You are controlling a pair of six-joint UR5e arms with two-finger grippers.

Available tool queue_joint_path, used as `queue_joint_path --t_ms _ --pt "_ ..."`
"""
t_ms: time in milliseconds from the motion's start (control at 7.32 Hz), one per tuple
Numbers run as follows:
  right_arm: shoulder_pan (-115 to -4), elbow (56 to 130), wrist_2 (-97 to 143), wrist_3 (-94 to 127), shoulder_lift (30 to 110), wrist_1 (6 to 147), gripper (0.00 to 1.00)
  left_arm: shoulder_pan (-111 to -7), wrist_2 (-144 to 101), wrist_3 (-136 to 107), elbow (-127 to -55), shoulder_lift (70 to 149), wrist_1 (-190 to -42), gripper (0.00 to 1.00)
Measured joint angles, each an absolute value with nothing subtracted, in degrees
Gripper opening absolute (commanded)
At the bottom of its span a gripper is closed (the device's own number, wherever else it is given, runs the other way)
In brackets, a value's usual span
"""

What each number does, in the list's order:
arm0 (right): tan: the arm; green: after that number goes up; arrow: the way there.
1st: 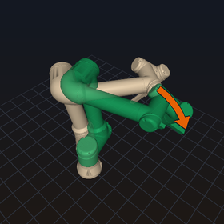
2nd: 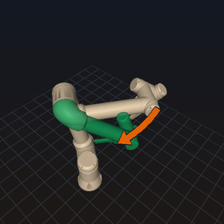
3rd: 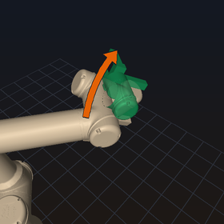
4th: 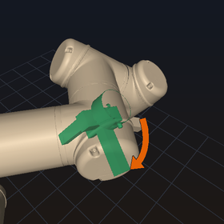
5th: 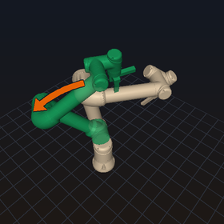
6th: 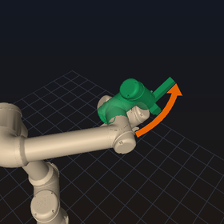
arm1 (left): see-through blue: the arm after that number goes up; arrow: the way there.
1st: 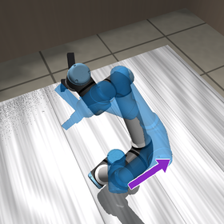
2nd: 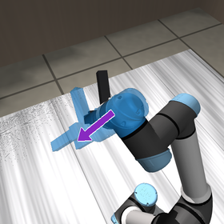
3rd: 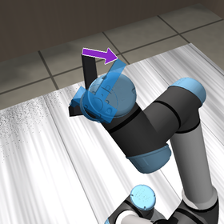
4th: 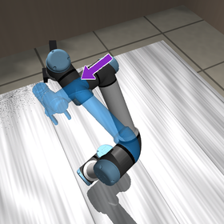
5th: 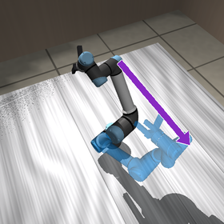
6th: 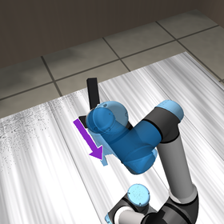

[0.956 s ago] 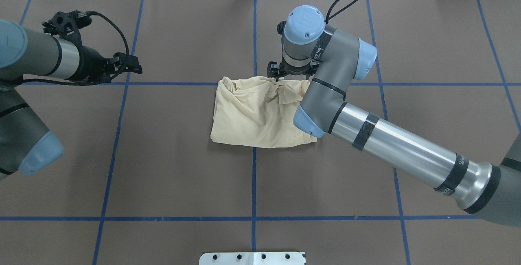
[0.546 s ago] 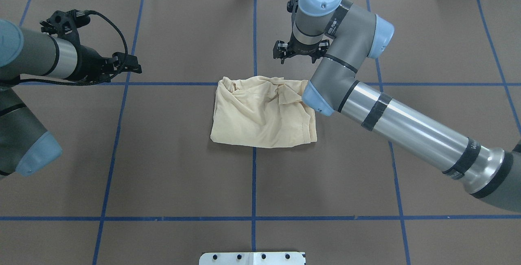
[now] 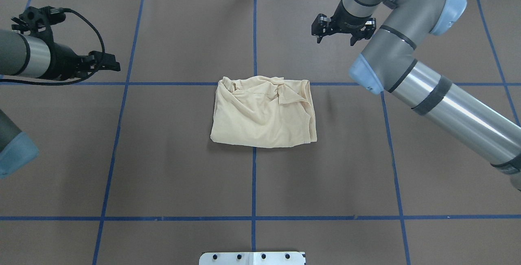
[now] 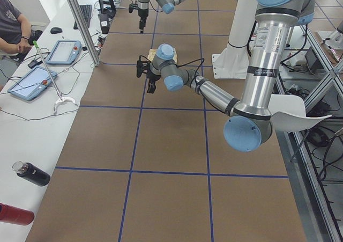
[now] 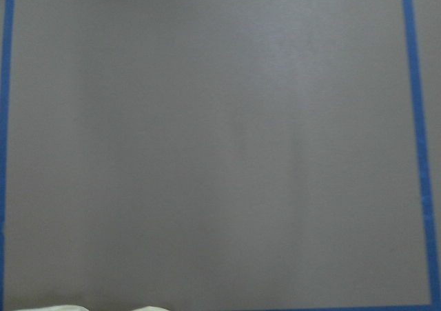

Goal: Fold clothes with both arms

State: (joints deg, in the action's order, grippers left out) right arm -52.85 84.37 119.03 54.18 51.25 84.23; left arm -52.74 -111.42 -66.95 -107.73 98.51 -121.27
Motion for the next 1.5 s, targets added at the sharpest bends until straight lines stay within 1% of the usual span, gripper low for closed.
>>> queue_joint_path --t_ms 273,546,820,1093,1366,1503 --pt "-58.27 90.10 124.14 47.08 58.45 85.57 1.00 -60.06 -111.47 -58.23 -106.30 95.69 -121.23 1.00" --pt "-63.31 93.24 128.48 39.77 64.60 85.39 1.00 -67.23 -111.59 -43.62 -101.52 93.95 -121.96 1.00" --pt "-67.32 95.01 129.60 32.58 71.23 84.38 1.00 -72.61 -111.63 -32.28 -98.10 92.52 -126.00 1.00" --pt "-69.32 93.56 128.88 29.56 75.70 80.82 1.00 -74.21 -111.23 -29.88 -93.39 91.72 -133.90 1.00" --pt "-68.49 91.67 126.23 28.58 78.73 75.94 1.00 -74.29 -109.73 -29.58 -86.24 91.84 -140.87 1.00" --pt "-67.66 91.34 124.08 28.42 79.72 74.94 1.00 -74.29 -109.43 -29.25 -84.05 91.23 -141.98 1.00"
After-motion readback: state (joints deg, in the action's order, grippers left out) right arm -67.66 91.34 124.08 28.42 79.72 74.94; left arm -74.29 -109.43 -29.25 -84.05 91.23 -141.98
